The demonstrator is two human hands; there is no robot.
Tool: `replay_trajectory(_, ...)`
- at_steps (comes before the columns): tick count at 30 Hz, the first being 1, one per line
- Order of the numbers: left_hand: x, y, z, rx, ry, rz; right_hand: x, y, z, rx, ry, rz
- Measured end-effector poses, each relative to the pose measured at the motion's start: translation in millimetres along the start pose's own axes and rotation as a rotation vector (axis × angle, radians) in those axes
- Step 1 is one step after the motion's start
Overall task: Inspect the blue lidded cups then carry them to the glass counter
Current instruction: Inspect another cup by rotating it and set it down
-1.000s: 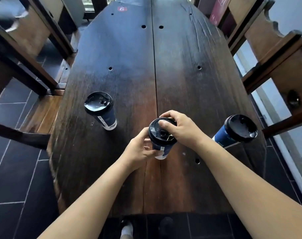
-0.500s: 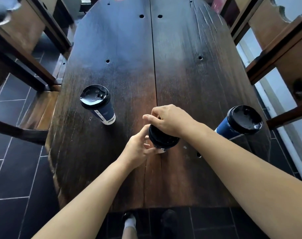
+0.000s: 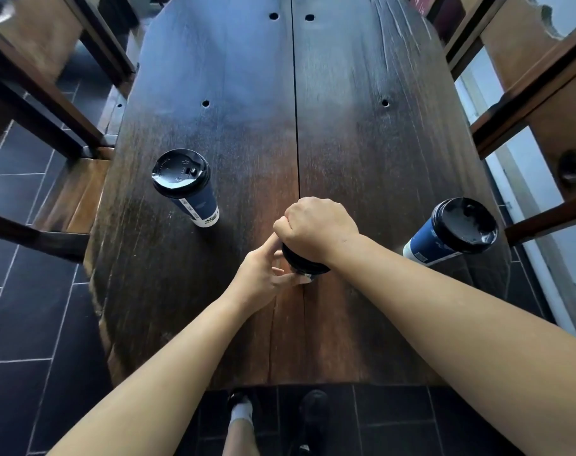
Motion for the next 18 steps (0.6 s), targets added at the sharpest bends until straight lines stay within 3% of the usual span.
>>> replay_trajectory(18, 2.9, 0.5, -1.4, -0.003, -0.038, -0.021, -0.2, -0.1, -0.1, 0.021, 0.007, 0.017)
Point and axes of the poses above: each hand's wrist, its own z-axis away from the middle knuckle, its own y-axis out of the palm, x = y × z, the point moved 9 cm from there along -z, towards the middle knuckle
